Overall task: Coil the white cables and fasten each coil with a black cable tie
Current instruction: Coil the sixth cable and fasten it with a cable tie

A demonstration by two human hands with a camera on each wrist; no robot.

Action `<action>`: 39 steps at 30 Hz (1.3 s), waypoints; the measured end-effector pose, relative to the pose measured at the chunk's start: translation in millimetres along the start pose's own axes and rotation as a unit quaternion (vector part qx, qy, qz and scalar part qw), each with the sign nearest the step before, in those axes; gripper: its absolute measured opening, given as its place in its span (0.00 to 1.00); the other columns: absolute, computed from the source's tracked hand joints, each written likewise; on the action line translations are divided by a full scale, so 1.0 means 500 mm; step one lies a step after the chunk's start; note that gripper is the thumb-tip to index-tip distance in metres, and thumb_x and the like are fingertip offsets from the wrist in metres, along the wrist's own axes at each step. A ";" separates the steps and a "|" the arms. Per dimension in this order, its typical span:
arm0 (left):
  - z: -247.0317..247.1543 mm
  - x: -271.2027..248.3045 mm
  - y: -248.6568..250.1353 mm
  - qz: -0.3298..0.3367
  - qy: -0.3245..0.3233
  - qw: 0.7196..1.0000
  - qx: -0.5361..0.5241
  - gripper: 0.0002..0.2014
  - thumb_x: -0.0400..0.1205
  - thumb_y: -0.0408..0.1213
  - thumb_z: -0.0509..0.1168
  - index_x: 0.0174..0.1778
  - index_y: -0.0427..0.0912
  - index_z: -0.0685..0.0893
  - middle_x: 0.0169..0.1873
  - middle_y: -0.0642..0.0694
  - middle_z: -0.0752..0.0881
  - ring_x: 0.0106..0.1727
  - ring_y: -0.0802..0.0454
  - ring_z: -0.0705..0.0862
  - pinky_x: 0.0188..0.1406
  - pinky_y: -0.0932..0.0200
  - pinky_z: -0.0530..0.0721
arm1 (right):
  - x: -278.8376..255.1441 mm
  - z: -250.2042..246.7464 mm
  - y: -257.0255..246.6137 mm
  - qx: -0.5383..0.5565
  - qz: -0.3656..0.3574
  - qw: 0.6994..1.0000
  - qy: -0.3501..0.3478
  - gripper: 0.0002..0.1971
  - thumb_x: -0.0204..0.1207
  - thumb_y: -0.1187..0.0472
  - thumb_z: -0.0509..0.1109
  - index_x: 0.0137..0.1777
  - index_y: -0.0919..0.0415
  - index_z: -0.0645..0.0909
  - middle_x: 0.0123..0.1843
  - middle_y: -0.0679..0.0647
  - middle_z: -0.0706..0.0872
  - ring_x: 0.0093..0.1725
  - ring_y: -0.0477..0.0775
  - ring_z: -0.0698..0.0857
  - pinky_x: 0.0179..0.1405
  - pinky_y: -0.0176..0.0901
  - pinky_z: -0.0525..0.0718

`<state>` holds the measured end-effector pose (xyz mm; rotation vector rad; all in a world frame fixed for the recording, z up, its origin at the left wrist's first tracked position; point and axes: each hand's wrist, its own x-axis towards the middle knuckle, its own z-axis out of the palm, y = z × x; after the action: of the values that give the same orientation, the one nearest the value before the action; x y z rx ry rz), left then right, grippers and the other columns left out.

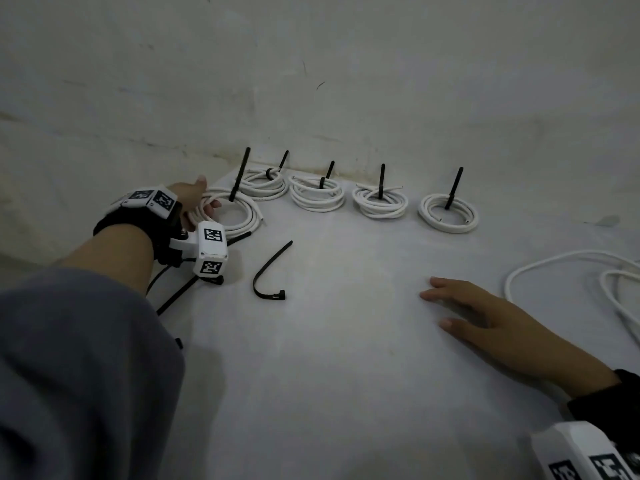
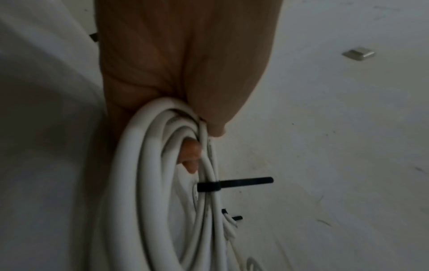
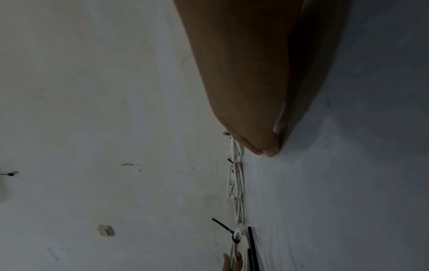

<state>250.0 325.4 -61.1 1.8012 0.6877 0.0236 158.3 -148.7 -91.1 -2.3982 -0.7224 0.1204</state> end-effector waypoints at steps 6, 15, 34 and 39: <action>0.016 -0.024 0.031 0.040 0.005 0.968 0.248 0.36 0.80 0.67 0.50 0.35 0.33 0.80 0.23 0.39 0.83 0.23 0.45 0.79 0.20 0.62 0.77 | 0.000 0.000 -0.002 0.010 -0.001 1.000 0.009 0.18 0.78 0.59 0.70 0.62 0.36 0.79 0.72 0.28 0.70 0.70 0.21 0.65 0.61 0.12 0.59; 0.016 -0.008 0.027 0.099 -0.049 0.880 0.462 0.55 0.59 0.56 0.82 0.80 0.52 0.61 0.80 0.46 0.65 0.78 0.43 0.67 0.73 0.47 0.71 | 0.002 -0.001 -0.001 0.021 -0.009 1.000 0.013 0.18 0.77 0.62 0.71 0.60 0.38 0.81 0.72 0.32 0.72 0.70 0.22 0.66 0.61 0.12 0.59; 0.198 -0.268 0.131 0.389 -0.067 0.871 0.293 0.09 0.80 0.38 0.68 0.55 0.43 0.86 0.51 0.46 0.86 0.53 0.52 0.83 0.54 0.59 0.76 | -0.031 -0.087 -0.053 0.069 0.035 0.993 0.089 0.08 0.79 0.63 0.69 0.52 0.50 0.87 0.53 0.43 0.89 0.53 0.39 0.85 0.57 0.27 0.75; 0.333 -0.388 0.133 0.422 -0.196 0.822 0.330 0.08 0.80 0.44 0.67 0.52 0.48 0.87 0.49 0.50 0.88 0.53 0.54 0.85 0.55 0.59 0.80 | -0.109 -0.154 -0.024 -0.094 0.137 0.986 0.024 0.01 0.76 0.59 0.73 0.45 0.51 0.84 0.44 0.45 0.87 0.45 0.43 0.84 0.43 0.24 0.74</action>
<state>176.6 79.4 1.0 2.5460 -0.5161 0.0050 126.2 -211.0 -27.1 -2.6614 -0.3920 0.1107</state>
